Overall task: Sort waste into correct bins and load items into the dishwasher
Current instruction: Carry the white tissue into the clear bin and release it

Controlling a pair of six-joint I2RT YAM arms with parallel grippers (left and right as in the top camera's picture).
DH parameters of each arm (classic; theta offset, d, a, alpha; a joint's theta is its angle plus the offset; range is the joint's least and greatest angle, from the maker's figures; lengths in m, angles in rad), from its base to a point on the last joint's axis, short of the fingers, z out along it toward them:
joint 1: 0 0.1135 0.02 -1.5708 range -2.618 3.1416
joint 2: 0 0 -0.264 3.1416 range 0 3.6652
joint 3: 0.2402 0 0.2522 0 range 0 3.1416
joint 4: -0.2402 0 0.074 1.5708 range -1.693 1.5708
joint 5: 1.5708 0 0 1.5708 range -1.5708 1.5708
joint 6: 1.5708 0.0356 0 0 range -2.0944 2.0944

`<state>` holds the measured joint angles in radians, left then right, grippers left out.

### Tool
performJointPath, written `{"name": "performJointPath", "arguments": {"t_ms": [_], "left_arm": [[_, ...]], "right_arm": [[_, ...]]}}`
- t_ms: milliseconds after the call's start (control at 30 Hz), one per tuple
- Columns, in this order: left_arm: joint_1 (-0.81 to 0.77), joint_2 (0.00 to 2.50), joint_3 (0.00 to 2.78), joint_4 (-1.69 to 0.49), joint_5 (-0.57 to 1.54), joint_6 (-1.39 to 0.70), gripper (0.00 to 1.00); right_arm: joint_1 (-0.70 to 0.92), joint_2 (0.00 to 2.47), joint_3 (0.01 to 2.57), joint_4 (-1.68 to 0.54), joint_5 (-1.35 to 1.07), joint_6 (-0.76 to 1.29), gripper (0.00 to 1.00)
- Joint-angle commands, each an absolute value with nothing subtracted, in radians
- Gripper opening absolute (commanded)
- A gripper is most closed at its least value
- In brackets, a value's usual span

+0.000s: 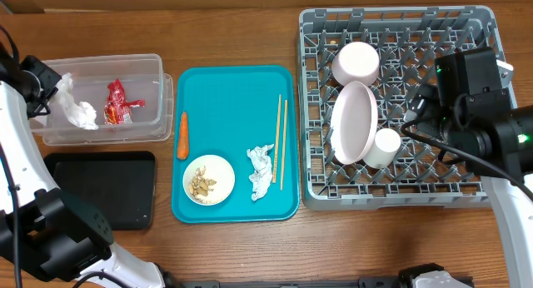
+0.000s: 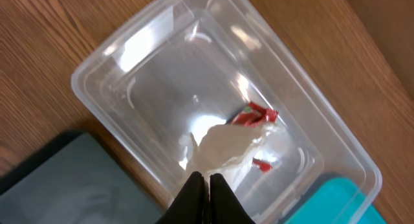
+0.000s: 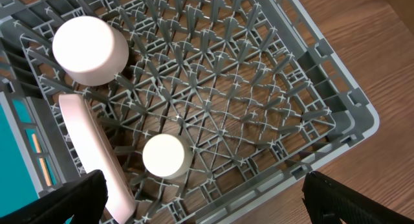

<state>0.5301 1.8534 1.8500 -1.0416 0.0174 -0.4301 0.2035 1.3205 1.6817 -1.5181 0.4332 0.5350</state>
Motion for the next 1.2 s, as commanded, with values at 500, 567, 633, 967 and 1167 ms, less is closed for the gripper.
{"name": "performJointPath", "arguments": {"t_ms": [500,567,633,967,1167], "left_arm": [[0.538,2.012,1.820,-0.927,-0.033,-0.449,0.13],[0.538,2.012,1.820,-0.910,-0.033,-0.435,0.31],[0.538,2.011,1.823,-0.896,-0.029,-0.409,0.56],[0.530,1.962,1.902,-0.938,0.270,-0.363,0.82],[0.459,1.874,1.903,-1.096,0.382,-0.307,0.76]], "right_arm": [[0.201,1.320,1.701,-1.514,0.432,0.523,1.00],[0.201,1.320,1.701,-1.514,0.432,0.523,1.00],[0.201,1.320,1.701,-1.514,0.432,0.523,1.00],[0.201,1.320,1.701,-1.513,0.432,0.523,1.00],[0.201,1.320,1.701,-1.513,0.432,0.523,1.00]]}}
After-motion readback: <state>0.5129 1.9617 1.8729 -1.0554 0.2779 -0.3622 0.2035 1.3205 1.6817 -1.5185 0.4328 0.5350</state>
